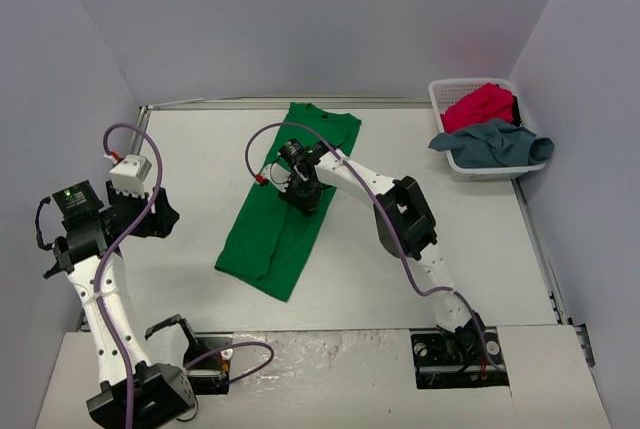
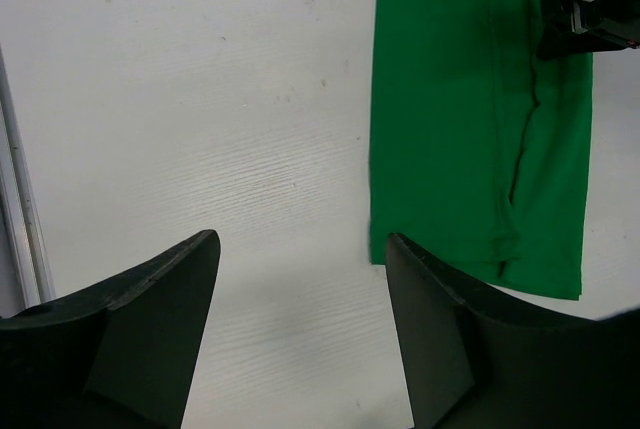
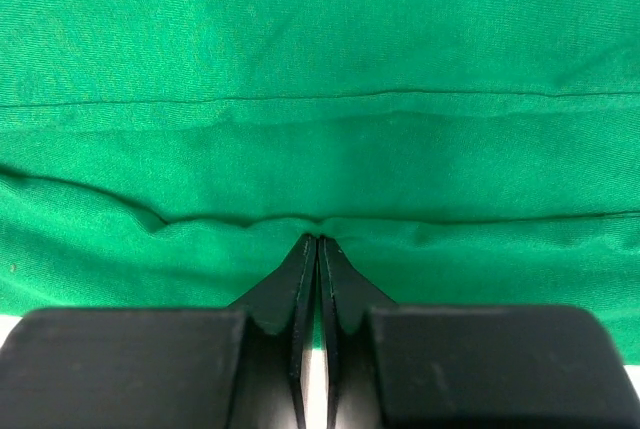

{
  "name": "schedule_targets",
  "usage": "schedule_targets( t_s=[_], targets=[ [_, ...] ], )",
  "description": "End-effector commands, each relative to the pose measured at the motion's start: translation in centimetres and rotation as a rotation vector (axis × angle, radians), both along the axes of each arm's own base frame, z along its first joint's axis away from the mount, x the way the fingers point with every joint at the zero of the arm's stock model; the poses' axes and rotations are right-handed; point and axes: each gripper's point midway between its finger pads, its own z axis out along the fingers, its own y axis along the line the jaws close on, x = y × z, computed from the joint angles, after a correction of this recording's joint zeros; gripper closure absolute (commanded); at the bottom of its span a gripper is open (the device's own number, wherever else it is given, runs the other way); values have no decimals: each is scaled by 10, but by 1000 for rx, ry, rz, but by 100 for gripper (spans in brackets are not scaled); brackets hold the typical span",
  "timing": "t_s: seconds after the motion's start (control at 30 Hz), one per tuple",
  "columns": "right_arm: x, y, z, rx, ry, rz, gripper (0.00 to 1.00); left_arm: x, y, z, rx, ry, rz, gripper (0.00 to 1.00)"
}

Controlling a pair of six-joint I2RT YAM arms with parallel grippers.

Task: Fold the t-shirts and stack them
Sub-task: Rotate the tshirt 90 degrees

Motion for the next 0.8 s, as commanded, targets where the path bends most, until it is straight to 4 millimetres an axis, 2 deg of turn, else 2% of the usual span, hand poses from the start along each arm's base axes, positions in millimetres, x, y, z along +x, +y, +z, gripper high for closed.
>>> schedule_targets(
  t_s=[0.0,0.23,0.53,0.57,0.6,0.77],
  targets=[
    [3,-5,4,-20,-3,-5,100,-1,-4,7,-7,-32,-14,34],
    [3,-5,7,-19,-7,-6,100,-1,-4,7,-7,-32,-14,34],
    [10,-5,24,-4,-46,-10,99,0,-3,7,-7,-32,-14,34],
    [10,-5,22,-6,-45,-11,88,-1,-4,7,-6,-33,-14,34],
    [11,-6,21,-9,-46,-13,83,-1,-4,7,-7,-33,-14,34],
    [12,-8,14,-28,-44,-13,77,-1,-4,7,-7,-32,-14,34]
  ],
)
